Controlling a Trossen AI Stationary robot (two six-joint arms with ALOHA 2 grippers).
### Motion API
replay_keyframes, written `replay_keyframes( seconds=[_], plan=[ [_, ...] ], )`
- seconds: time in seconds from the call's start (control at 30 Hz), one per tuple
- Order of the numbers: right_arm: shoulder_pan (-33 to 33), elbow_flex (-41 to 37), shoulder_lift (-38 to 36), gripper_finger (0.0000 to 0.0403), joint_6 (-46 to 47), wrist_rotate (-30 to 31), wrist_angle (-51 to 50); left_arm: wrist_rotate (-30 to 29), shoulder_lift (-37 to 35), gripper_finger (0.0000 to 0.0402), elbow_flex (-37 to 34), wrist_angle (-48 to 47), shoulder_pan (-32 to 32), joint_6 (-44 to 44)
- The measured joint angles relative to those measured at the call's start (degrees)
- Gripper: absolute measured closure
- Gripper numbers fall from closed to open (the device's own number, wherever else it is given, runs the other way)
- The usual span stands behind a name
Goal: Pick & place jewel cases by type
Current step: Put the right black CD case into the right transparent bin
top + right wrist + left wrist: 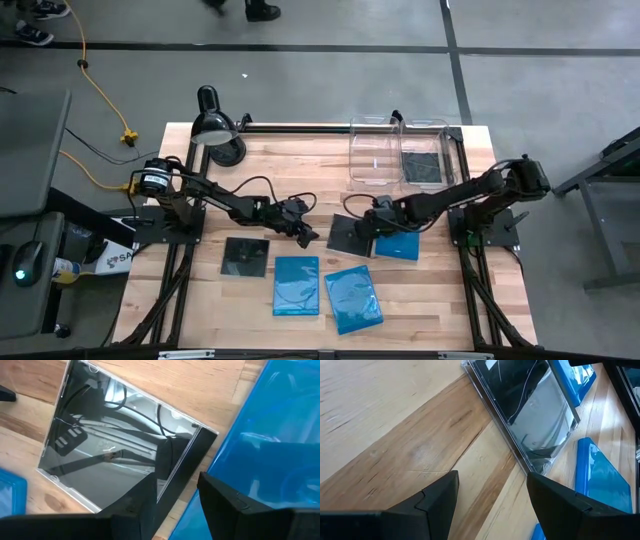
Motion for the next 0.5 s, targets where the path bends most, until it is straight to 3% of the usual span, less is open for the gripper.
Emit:
replay_keyframes(
  seconds=[0.33, 0.5],
  plan=[
    [2.0, 0.2, 2.8, 0.0272, 1.0, -0.9, -1.2, -0.6, 0.0, 0.0166, 0.0, 0.0, 0.0, 0.0],
    [3.2, 0.3, 2.6, 0.0272, 2.3, -1.9, -6.7, -0.5, 0.0, 0.0166, 0.0, 0.0, 0.0, 0.0]
  ],
)
